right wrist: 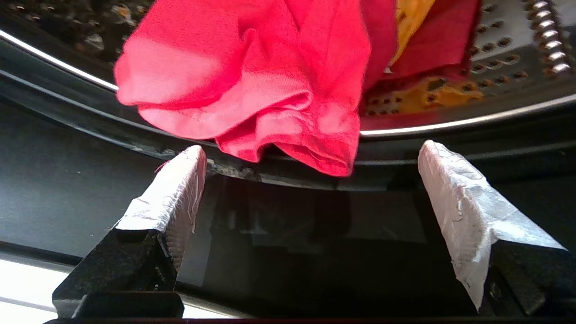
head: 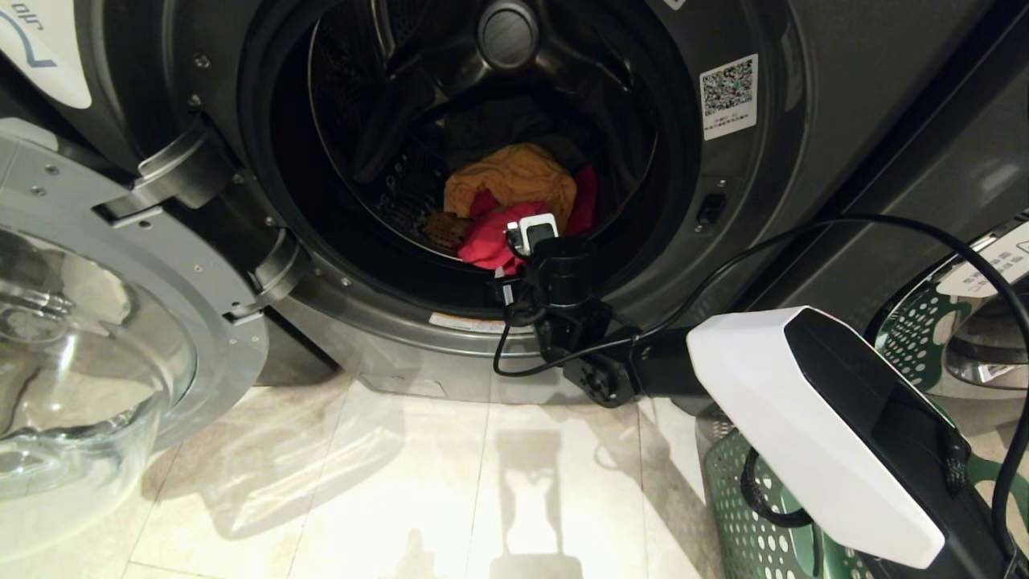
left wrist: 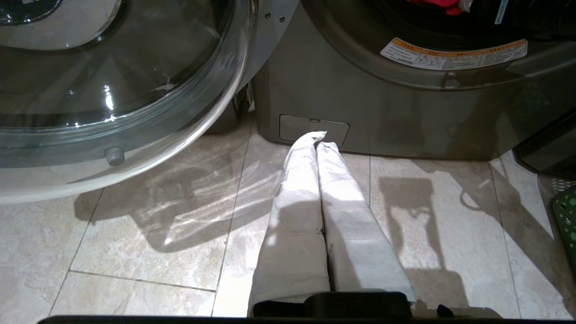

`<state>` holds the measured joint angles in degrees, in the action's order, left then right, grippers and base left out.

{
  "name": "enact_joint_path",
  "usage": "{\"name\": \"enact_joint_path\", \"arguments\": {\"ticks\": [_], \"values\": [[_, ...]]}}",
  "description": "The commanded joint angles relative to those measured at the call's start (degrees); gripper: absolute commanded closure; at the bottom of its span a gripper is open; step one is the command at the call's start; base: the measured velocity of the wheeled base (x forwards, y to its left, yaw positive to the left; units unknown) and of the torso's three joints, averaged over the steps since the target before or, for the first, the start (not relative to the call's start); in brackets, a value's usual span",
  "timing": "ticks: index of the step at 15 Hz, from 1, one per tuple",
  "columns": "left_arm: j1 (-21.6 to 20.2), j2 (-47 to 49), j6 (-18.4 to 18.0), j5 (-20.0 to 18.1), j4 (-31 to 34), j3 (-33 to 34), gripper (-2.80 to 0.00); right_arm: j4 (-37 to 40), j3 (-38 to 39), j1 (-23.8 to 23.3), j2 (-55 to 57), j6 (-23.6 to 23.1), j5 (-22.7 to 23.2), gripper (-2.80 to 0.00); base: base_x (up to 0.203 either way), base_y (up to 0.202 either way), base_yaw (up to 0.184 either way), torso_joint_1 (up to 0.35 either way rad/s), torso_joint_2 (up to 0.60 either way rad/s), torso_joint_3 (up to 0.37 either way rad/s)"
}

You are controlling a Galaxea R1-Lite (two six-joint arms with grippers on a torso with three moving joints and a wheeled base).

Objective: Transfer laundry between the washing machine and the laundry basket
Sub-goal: Pick a cloth and place it into the basket

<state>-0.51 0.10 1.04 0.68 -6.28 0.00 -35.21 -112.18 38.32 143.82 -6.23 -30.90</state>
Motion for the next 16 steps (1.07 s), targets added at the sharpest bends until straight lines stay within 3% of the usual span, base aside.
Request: {"name": "enact_joint_path", "arguments": {"ticks": [1,2,16], "values": [[0.0,0.1,0.0,0.0,0.0,2.3,0.00,-1.3,0.0,-0.5,0.6,-0.2,0.1,-2.80,0.000,0.000,0.000,0.000,0.00,0.000],[0.0,0.1,0.0,0.0,0.0,2.3,0.00,-1.9,0.0,-0.6,0.6,-0.3,0.1,0.00,0.000,0.000,0.000,0.000,0.00,0.000],[0.0,0.0,0.1,0.0,0.0,2.3,0.00,-2.0,0.1,0.0,-3.2,-0.5,-0.1,0.00,0.000,0.000,0.000,0.000,0.00,0.000]]}}
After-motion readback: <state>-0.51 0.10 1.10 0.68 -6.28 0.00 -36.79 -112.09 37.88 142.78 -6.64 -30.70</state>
